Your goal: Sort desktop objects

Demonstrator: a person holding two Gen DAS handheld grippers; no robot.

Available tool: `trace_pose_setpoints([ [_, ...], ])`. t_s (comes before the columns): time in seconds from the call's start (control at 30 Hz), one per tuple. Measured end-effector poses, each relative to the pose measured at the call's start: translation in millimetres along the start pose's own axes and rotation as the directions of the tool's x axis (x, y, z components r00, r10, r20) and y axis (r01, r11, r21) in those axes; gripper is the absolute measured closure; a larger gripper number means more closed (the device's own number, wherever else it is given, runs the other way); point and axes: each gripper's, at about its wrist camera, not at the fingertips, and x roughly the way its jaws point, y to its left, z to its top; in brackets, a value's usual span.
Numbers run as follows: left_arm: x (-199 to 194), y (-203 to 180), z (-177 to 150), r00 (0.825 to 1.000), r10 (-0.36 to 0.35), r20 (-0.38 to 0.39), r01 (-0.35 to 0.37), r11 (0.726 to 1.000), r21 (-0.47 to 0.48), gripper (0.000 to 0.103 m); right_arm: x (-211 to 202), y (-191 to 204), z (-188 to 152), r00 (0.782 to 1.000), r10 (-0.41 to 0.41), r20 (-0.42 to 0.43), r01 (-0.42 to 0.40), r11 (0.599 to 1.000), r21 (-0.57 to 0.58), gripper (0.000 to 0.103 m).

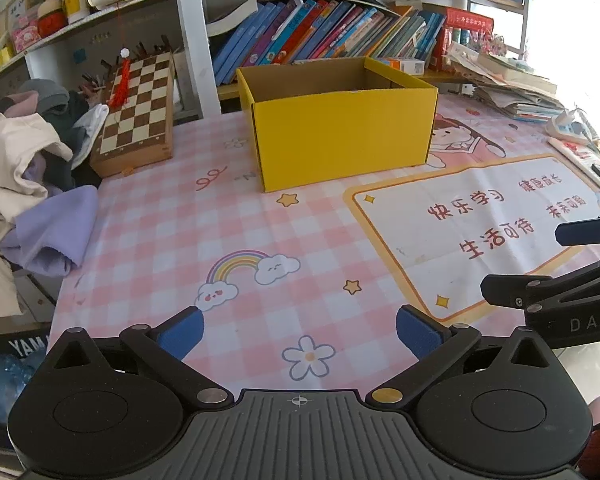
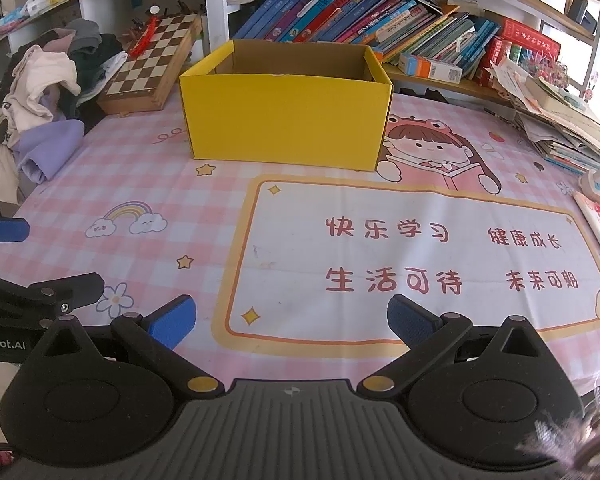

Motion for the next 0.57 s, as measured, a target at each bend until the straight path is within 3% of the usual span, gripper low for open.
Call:
trace_pose_setpoints([
  [0.57, 1.4, 2.2, -0.2, 1.000, -0.016, -0.011, 0.015, 1.000, -0.026, 0.000, 0.5, 3.7, -0.4, 1.000, -0.004, 0.001, 0.004, 1.000, -0.001, 0.000],
])
